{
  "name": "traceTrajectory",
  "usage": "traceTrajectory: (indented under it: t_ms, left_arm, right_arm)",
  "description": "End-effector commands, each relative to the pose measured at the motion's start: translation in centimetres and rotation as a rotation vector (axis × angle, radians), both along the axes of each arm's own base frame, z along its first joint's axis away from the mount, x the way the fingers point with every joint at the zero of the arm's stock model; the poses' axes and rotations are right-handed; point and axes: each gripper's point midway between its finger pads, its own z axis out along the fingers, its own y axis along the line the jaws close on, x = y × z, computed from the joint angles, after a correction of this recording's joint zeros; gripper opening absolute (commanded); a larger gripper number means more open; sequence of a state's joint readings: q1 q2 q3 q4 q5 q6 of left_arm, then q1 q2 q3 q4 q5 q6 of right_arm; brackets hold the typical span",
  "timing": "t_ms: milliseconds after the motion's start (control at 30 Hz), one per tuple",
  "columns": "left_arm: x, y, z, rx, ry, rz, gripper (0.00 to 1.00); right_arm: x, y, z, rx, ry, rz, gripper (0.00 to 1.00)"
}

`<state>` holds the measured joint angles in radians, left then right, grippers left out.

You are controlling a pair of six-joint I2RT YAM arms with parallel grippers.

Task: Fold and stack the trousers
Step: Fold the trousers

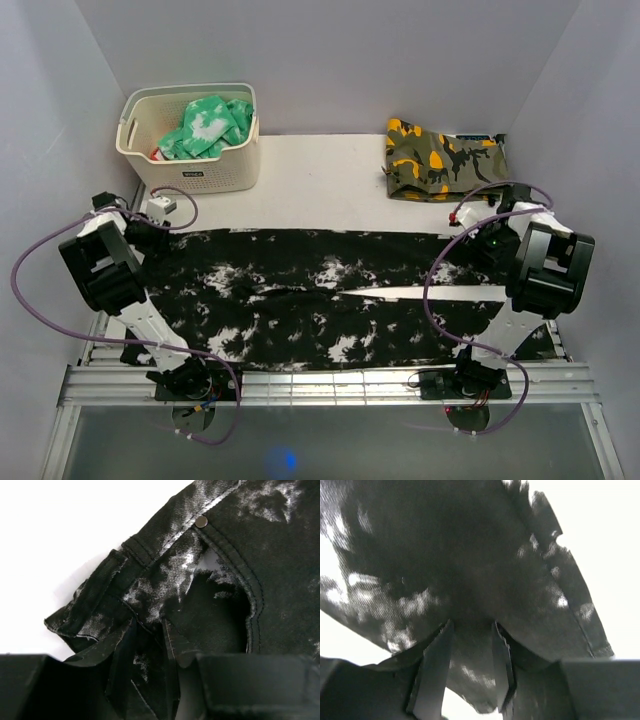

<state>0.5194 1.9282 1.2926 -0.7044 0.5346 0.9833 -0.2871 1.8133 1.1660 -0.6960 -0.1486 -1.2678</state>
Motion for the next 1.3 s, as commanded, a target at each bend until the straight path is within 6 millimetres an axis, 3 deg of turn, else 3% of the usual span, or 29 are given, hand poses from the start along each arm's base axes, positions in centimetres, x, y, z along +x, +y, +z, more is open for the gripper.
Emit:
traceTrajectory:
  t_ms: [0,67,100,167,200,233,333,367,433,467,567,700,900,933,1033,1200,1267]
  left_arm:
    - [-3.6,0.7,1.6,0.041,0.030,-0.073,0.38]
    - [-2.9,0.5,3.3,0.025,-0.017,-0.088,0.46]
    - [-1.6,0.5,5.3,0.007,-0.085,-0.102,0.49]
    - [-0.3,0.3,7.4,-0.006,-0.148,-0.131,0.56]
    - [1.0,0.7,9.3,0.007,-0.206,-0.145,0.59]
    - [1.8,0.4,9.9,-0.012,-0.237,-0.162,0.63]
    - [3.3,0.8,11.1,0.014,-0.284,-0.235,0.66]
    - [3.5,0.7,10.1,-0.003,-0.259,-0.244,0.67]
    - [4.5,1.0,10.0,0.014,-0.266,-0.289,0.67]
    - [4.5,0.9,8.7,-0.013,-0.235,-0.298,0.67]
    - [5.0,0.9,7.9,-0.010,-0.219,-0.343,0.67]
    - [4.6,0.6,5.1,-0.016,-0.156,-0.403,0.67]
    - [3.6,0.7,2.6,-0.019,-0.082,-0.422,0.67]
    - [3.4,0.6,2.3,-0.023,-0.073,-0.424,0.67]
    - [2.9,0.3,1.7,-0.037,-0.060,-0.425,0.67]
    - [2.7,0.1,0.6,-0.054,-0.042,-0.421,0.67]
    - [2.8,0.1,0.7,-0.057,-0.047,-0.417,0.67]
  right_arm:
    - [-6.4,-0.7,-2.0,-0.034,0.160,0.139,0.42]
    - [-6.3,-0.6,-1.1,-0.031,0.132,0.159,0.43]
    - [-5.9,-0.7,-0.2,-0.031,0.105,0.159,0.43]
    - [-3.6,-0.7,1.9,-0.011,0.038,0.155,0.49]
    - [-2.7,-0.9,2.7,-0.005,0.014,0.146,0.54]
    - [-0.7,-1.3,4.7,-0.001,-0.039,0.138,0.62]
    - [1.8,-1.7,6.0,0.024,-0.066,0.126,0.81]
    - [3.3,-2.2,6.5,0.019,-0.082,0.128,0.83]
    - [4.5,-2.6,6.7,0.017,-0.085,0.141,0.86]
    - [5.3,-3.0,6.6,0.019,-0.074,0.155,0.86]
    - [6.2,-3.3,6.1,0.036,-0.029,0.185,0.88]
    - [6.7,-3.5,5.0,0.046,0.007,0.269,0.89]
    - [5.7,-3.2,2.5,0.077,0.096,0.358,0.95]
    - [5.2,-3.3,2.0,0.073,0.114,0.375,0.91]
    - [4.0,-3.7,0.2,0.052,0.165,0.397,0.90]
    - [4.6,-4.1,-2.5,0.021,0.146,0.430,0.98]
    - [4.3,-4.0,-3.7,0.026,0.173,0.427,0.86]
